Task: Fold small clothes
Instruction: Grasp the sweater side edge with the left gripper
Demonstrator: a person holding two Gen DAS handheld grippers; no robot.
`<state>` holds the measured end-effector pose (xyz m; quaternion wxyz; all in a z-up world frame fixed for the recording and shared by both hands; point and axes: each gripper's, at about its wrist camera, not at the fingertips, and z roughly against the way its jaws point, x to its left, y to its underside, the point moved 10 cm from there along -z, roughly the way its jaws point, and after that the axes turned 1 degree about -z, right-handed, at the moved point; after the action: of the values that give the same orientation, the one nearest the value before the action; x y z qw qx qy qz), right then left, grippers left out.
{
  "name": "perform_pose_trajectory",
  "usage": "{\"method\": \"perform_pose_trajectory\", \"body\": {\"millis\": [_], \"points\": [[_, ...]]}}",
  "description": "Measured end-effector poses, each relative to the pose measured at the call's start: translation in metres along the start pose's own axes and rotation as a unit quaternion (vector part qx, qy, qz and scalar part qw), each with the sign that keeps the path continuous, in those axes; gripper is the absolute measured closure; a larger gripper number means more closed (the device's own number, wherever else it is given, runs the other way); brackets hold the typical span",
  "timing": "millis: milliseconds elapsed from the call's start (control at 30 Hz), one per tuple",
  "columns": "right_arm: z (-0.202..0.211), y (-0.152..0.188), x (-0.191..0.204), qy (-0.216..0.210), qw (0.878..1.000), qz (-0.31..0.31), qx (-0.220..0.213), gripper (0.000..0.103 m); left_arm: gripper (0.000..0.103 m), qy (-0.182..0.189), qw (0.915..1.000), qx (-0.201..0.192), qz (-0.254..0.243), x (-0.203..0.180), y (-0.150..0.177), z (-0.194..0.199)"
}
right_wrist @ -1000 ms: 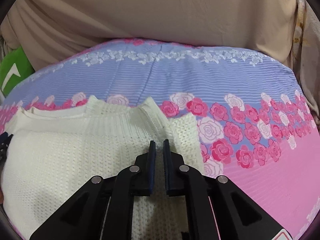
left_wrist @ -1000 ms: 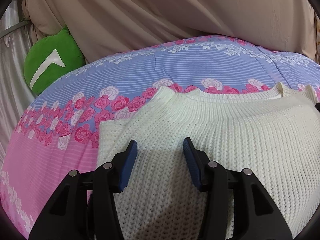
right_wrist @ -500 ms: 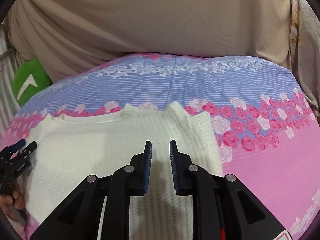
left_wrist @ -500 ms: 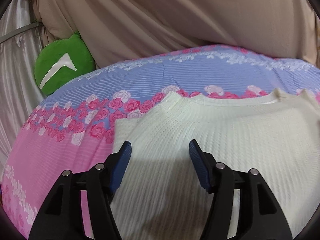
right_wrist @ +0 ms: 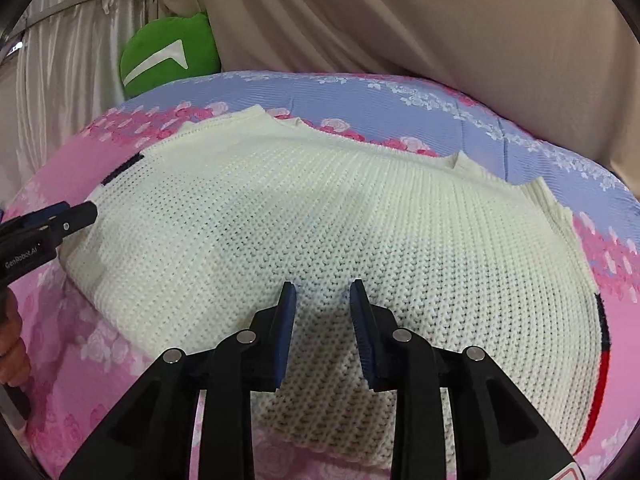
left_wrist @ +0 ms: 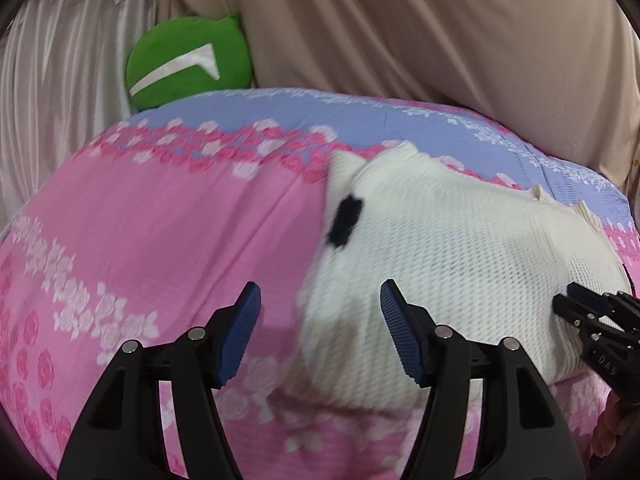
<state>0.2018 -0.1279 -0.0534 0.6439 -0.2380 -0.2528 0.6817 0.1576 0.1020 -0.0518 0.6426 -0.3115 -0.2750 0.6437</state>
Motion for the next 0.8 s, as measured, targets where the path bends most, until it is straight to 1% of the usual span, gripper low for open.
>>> {"method": "perform_pose_trajectory", "body": {"millis": [100,133,233,333,433,500,567,600,667,700,733,800], "points": [[0.007,-0.010,0.008,-0.066,0.997,-0.040,0.002,0.071,0.042,0.003,0.9997,0.004,0.023,0.019,0.004,0.007],[0.005,-0.013,0.009,-0.073,0.996,-0.049,0.004,0.071,0.042,0.010,0.9993,0.006,0.035,0.025,0.004,0.009],[-0.007,-0.024,0.015,-0.062,0.997,-0.049,0.010,0.071,0.040,0.051,0.9962,0.021,0.066,0.031,0.005,0.008],[-0.025,-0.023,0.020,-0.058,0.996,-0.055,0.030,0.070,0.040,0.081,0.9919,0.044,0.088,0.028,0.008,0.001],[-0.026,-0.020,0.023,-0.042,0.998,-0.035,0.014,0.070,0.039,0.093,0.9901,0.058,0.088,0.020,0.011,-0.005],[-0.025,-0.019,0.025,-0.031,0.999,-0.026,0.008,0.070,0.037,0.100,0.9901,0.061,0.078,0.009,0.012,-0.007],[-0.019,-0.021,0.022,-0.034,0.999,-0.038,0.005,0.071,0.035,0.103,0.9904,0.063,0.067,0.000,0.012,-0.009],[-0.014,-0.025,0.020,-0.044,0.998,-0.050,-0.001,0.071,0.035,0.104,0.9905,0.063,0.063,-0.003,0.012,-0.010],[-0.005,-0.033,0.010,-0.047,0.997,-0.062,-0.013,0.071,0.033,0.108,0.9903,0.067,0.055,-0.010,0.011,-0.013],[0.000,-0.037,-0.004,-0.034,0.997,-0.070,-0.021,0.071,0.029,0.111,0.9901,0.070,0.052,-0.013,0.010,-0.016],[0.004,-0.040,-0.018,-0.022,0.996,-0.077,-0.026,0.071,0.027,0.109,0.9904,0.074,0.044,-0.015,0.009,-0.020],[0.012,-0.043,-0.057,0.002,0.994,-0.101,-0.034,0.070,0.027,0.094,0.9918,0.081,0.032,-0.013,0.009,-0.029]]}}
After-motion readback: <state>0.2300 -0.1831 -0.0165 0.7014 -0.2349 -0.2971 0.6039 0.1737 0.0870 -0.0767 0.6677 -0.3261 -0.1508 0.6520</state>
